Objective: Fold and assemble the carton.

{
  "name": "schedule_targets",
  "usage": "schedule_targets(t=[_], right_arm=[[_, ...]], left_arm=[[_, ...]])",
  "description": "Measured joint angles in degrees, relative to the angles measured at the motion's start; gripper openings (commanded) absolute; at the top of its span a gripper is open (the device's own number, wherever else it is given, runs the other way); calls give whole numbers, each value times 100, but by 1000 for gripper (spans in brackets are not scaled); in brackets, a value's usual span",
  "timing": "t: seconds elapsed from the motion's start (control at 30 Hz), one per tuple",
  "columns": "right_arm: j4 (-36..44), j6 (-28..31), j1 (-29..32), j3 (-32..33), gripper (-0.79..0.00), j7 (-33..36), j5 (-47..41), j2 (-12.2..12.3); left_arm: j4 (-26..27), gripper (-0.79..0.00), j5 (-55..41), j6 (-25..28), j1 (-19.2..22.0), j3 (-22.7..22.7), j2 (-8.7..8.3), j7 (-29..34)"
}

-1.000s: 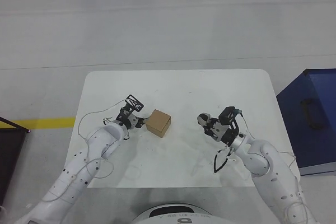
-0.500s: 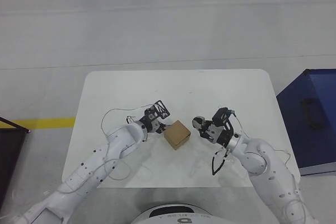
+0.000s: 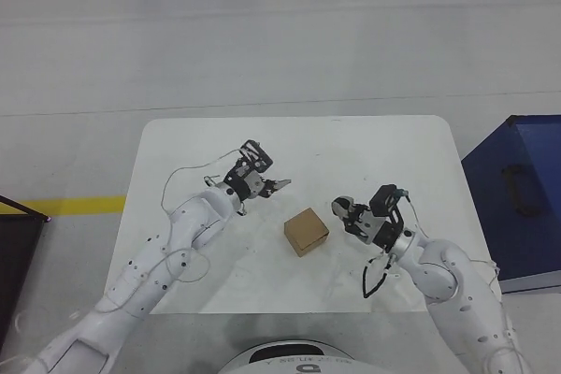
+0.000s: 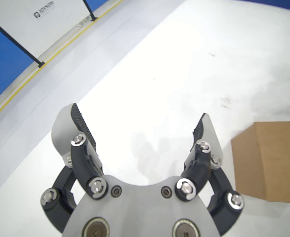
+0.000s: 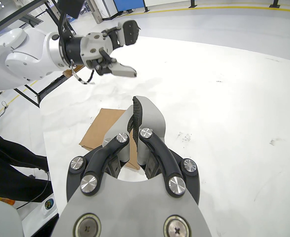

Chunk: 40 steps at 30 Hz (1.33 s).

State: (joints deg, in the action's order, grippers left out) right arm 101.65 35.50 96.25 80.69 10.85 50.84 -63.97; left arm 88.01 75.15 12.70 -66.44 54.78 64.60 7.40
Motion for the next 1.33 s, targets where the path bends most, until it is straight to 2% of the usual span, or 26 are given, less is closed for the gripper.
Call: schedule_targets(t=[0.07,0.1,0.13,0.17,0.2,0.23,0.3,0.47,0.53,0.67,0.73,0.87,1.33], right_arm=[[47,-184,-42,32,-785,-141,174,-4],[81,-340,-55,63,-705,-249,294,-9],[156,-636,-45,111,-465,-485,496,-21],[225,-894,-6,129,0,-709,666,-34],[294,-1160,50,128,0,-925,848,-47],[346,-1469,100,116,-777,-1123,1048,-57],[357,-1643,112,109,-728,-1162,1094,-58],[350,-1463,105,110,-373,-1124,1033,-57],[350,-1470,105,110,-271,-1125,1035,-57],[350,-1470,105,110,-104,-1125,1036,-57],[350,-1470,105,110,-48,-1126,1036,-57],[350,-1470,105,110,-1,-1126,1036,-57],[350,-1470,105,110,0,-1126,1036,-57]], left_arm=[[344,0,-235,185,-321,674,-151,-108],[506,0,-331,284,-483,980,-214,-148],[723,0,-501,421,-711,1398,-291,-203],[882,0,-667,523,-885,1716,-341,-243],[1034,0,-844,618,-1056,2034,-385,-278],[1172,0,-1034,700,-1238,2406,-418,-303],[1197,0,-1078,713,-1281,2677,-425,-307],[1176,-1,-1033,700,-1242,2436,-420,-303],[1177,-1,-1034,700,-1243,2445,-420,-303],[1177,0,-1035,700,-1243,2446,-420,-303],[1177,0,-1035,700,-1243,2446,-420,-303],[1177,0,-1035,700,-1243,2446,-420,-303],[1177,0,-1035,700,-1243,2446,-420,-303]])
